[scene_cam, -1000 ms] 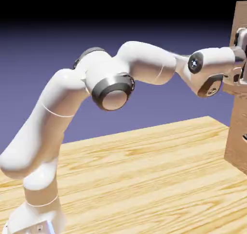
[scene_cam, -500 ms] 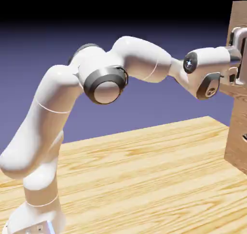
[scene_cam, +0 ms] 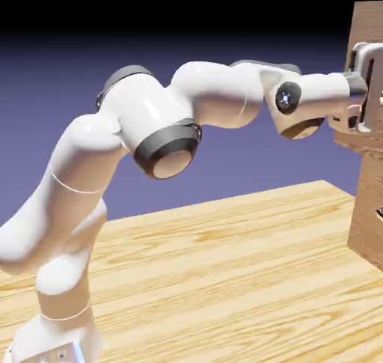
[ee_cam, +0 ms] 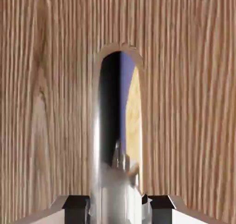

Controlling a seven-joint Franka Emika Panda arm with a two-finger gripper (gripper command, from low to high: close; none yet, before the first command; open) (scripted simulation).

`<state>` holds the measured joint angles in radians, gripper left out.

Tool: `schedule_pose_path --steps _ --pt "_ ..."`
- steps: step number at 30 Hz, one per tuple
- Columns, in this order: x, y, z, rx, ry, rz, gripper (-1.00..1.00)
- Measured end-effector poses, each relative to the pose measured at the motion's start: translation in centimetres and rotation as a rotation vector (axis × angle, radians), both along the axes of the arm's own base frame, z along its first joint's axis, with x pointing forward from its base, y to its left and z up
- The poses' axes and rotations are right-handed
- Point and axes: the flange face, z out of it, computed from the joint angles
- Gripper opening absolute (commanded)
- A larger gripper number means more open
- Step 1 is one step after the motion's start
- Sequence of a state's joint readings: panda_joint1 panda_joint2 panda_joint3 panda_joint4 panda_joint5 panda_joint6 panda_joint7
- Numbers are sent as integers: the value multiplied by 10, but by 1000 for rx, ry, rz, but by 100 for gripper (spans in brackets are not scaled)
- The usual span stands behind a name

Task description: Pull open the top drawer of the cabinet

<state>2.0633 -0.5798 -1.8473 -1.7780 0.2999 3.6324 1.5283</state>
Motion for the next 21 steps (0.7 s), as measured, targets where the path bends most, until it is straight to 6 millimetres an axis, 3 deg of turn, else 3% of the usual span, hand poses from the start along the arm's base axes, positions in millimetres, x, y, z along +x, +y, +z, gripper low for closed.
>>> schedule_pose_path --steps 7,15,21 --pt "-32 0 -1 2 1 1 -100" --pt "-29 0 -4 1 3 2 -100" --pt "-58 0 -1 -7 -3 -2 -100"
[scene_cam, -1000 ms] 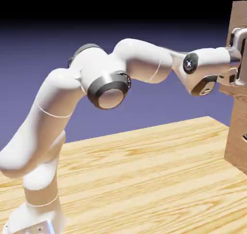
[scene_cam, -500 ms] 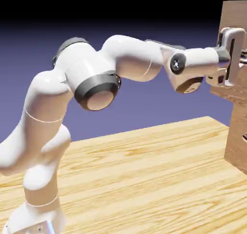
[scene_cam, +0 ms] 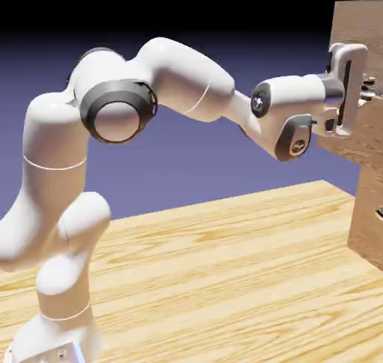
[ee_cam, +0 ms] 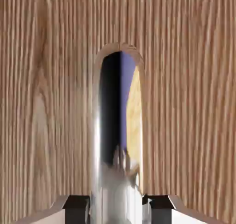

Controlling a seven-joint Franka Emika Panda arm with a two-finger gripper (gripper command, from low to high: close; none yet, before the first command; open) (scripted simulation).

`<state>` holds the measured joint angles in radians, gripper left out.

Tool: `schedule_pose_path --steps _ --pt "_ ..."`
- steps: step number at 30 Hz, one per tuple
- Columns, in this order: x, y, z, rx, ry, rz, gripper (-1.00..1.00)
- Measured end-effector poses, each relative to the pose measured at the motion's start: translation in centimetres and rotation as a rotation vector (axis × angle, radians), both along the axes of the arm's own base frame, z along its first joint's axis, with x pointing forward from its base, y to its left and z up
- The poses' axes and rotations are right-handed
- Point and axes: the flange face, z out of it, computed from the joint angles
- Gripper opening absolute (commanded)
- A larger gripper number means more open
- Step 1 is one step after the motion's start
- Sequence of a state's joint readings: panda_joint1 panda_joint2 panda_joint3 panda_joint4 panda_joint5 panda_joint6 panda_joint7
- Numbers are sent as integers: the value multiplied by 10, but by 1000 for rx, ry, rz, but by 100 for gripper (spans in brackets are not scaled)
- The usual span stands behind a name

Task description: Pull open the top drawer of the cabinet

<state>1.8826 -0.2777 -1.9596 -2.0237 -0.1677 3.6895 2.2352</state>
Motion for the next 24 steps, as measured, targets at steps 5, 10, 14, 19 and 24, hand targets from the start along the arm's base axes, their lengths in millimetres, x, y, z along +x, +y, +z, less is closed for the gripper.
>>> schedule_pose_path --steps 5,10,14,19,24 --pt "3 1 6 -19 -27 -6 -100" --pt "11 3 11 -24 -41 -8 -100" --pt "17 3 11 -20 -39 -9 -100" --pt "21 2 6 -8 -21 -5 -100" --pt "3 1 1 6 2 5 -100"
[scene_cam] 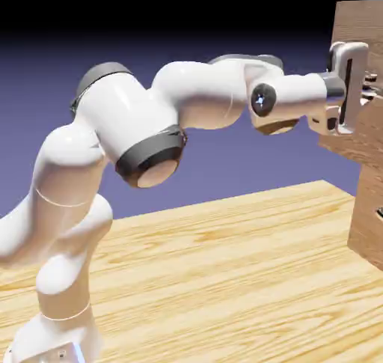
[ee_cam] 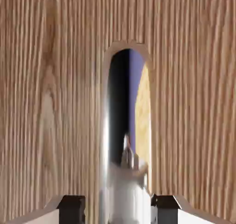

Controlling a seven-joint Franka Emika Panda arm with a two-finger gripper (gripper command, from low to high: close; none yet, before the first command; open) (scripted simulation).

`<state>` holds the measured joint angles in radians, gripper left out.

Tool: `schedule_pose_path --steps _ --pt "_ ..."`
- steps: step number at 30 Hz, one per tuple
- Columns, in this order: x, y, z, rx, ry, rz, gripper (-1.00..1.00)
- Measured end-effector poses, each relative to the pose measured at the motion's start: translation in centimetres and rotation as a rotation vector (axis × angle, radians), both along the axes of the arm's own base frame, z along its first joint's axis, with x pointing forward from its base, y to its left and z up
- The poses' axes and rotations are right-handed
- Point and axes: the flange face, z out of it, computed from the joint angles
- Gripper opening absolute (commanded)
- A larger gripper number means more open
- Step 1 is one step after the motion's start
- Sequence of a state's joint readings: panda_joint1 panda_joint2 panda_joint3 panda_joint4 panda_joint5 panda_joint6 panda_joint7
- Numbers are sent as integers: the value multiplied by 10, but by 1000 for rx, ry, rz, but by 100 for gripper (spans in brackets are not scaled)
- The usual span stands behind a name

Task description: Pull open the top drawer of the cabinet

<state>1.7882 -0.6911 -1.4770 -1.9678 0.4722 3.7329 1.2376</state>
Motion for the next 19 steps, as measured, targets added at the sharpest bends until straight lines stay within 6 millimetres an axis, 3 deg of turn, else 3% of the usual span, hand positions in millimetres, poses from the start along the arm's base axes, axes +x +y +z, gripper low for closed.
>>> schedule_pose_path --steps 4,12,16,17,19 --pt "-29 0 0 0 0 0 -100" --pt "-35 0 -1 -1 1 0 -100" --pt "-56 0 0 1 1 0 -100" --pt "-60 0 0 1 1 0 100" --pt "-60 -1 0 2 2 -2 100"
